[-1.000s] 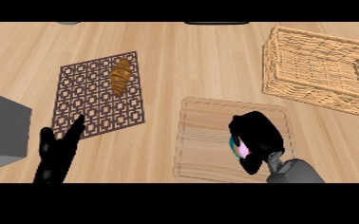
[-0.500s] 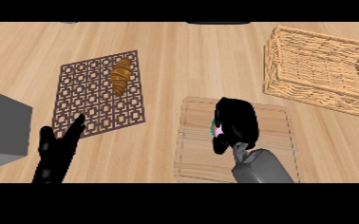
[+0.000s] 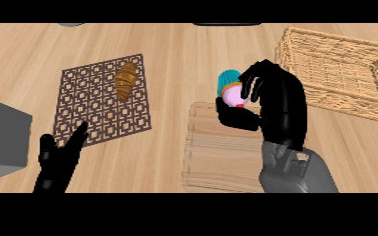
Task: Pick the cupcake from the cutting board and place it in the basket
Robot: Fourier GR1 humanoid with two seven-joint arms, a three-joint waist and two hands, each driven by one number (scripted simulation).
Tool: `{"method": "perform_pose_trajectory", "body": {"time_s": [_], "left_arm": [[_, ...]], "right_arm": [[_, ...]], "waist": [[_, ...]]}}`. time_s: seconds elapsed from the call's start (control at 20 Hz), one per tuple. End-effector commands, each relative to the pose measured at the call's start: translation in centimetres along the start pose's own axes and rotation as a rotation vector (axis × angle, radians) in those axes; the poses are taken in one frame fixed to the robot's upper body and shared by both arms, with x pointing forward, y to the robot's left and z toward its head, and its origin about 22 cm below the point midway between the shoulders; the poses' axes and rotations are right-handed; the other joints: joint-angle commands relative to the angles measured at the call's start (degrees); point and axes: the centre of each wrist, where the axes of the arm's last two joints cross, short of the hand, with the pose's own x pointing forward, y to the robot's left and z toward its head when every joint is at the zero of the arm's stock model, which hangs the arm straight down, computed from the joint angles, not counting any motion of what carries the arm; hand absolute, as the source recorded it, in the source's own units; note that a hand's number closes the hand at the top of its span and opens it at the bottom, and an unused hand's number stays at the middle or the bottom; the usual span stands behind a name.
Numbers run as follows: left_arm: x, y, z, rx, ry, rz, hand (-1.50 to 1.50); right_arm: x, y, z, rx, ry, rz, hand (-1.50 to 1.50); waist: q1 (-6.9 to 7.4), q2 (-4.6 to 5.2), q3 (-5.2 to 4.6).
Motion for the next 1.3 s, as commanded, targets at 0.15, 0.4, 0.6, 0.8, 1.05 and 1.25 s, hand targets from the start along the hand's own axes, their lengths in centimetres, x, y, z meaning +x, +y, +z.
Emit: {"method": "perform_pose_trajectory", "body": {"time_s": [0.15,0.4,0.6,0.8,1.05,1.25], "left_arm": [[-1.0,-0.8,-0.5,-0.016,0.048,0.014,0.0],[-0.5,-0.7,-0.2,-0.02,0.031,0.016,0.0],[1.8,-0.2,-0.5,-0.034,0.029,0.012,0.0],[-0.7,-1.2,-0.2,-0.034,0.029,0.008,0.0],[0.5,-0.9,-0.8,-0.025,0.029,0.005,0.0],[-1.4,-1.2,-0.8,-0.041,0.025,-0.006,0.0]], "right_arm": [[4.0,-6.4,-2.6,-0.211,0.088,-0.052,1.5],[3.7,-12.8,-5.8,-0.276,0.113,-0.057,1.5],[4.4,-14.8,-8.4,-0.306,0.155,-0.059,1.5],[2.2,-17.1,-10.2,-0.307,0.176,-0.046,1.5],[-0.6,-16.6,-13.2,-0.281,0.208,0.032,1.5],[-1.9,-18.0,-15.9,-0.307,0.202,0.053,1.5]], "waist": [[-0.05,0.39,-0.5],[0.09,0.43,-0.46],[0.24,0.46,-0.45],[0.23,0.48,-0.45],[0.41,0.57,-0.45],[0.66,0.66,-0.47]]}}
